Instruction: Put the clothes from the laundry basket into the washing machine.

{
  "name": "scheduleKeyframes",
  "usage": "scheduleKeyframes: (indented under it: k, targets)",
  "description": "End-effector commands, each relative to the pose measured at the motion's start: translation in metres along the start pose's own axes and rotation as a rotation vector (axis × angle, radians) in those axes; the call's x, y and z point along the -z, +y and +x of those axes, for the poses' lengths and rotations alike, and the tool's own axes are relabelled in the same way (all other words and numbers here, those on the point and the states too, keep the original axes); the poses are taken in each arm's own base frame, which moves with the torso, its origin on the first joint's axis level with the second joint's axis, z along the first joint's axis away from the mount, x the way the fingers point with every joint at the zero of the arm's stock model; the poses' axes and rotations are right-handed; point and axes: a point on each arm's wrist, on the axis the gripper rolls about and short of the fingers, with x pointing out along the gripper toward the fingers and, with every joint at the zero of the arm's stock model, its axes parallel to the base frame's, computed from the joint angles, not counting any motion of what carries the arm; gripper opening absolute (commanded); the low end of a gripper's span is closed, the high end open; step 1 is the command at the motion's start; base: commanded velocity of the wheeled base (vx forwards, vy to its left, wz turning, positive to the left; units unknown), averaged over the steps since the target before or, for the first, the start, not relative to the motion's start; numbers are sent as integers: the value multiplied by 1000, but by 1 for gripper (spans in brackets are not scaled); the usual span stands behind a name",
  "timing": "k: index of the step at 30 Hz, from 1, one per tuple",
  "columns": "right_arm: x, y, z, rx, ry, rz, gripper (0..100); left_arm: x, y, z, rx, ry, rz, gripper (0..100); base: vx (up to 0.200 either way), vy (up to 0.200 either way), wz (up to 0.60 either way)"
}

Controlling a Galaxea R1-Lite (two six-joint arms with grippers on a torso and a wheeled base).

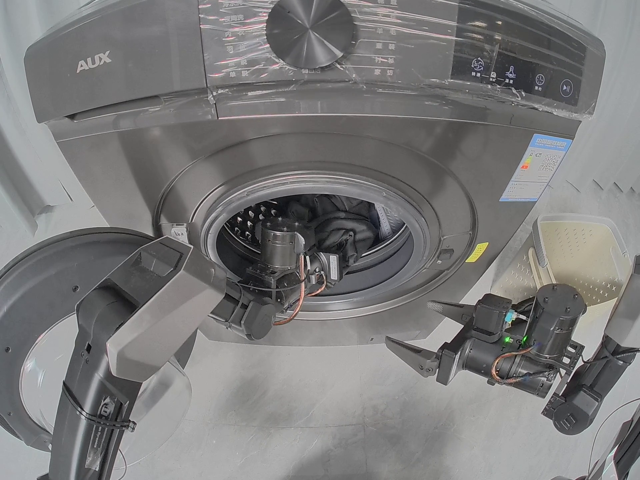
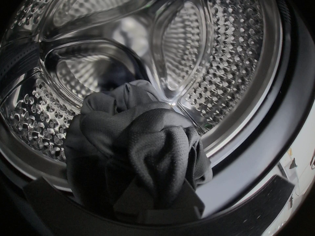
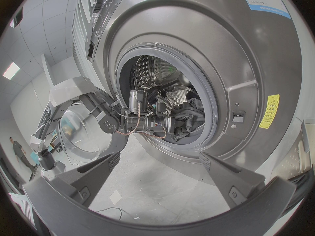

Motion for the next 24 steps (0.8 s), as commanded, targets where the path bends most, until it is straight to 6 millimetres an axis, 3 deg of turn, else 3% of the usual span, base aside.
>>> scheduleKeyframes:
  k: [1,2,9,18,19,24]
  targets:
    - [1,1,1,-4,4,0,100,-9,10,13,-55,-72,-17,0,0,0,0]
    - [3,1,2,-5,10,1,100,-22,18,21,-108,-144,-33,0,0,0,0]
    - [1,2,4,-12,-6,-3,100,-57,29,34,-161,-325,-108,0,0,0,0]
    - [2,3,7,-17,-6,-3,100,-55,29,37,-164,-337,-122,0,0,0,0]
    - [2,3,7,-15,-6,-2,100,-55,28,37,-163,-335,-121,100,0,0,0]
    - [2,3,8,-16,-4,-2,100,-50,25,31,-170,-275,-117,100,0,0,0]
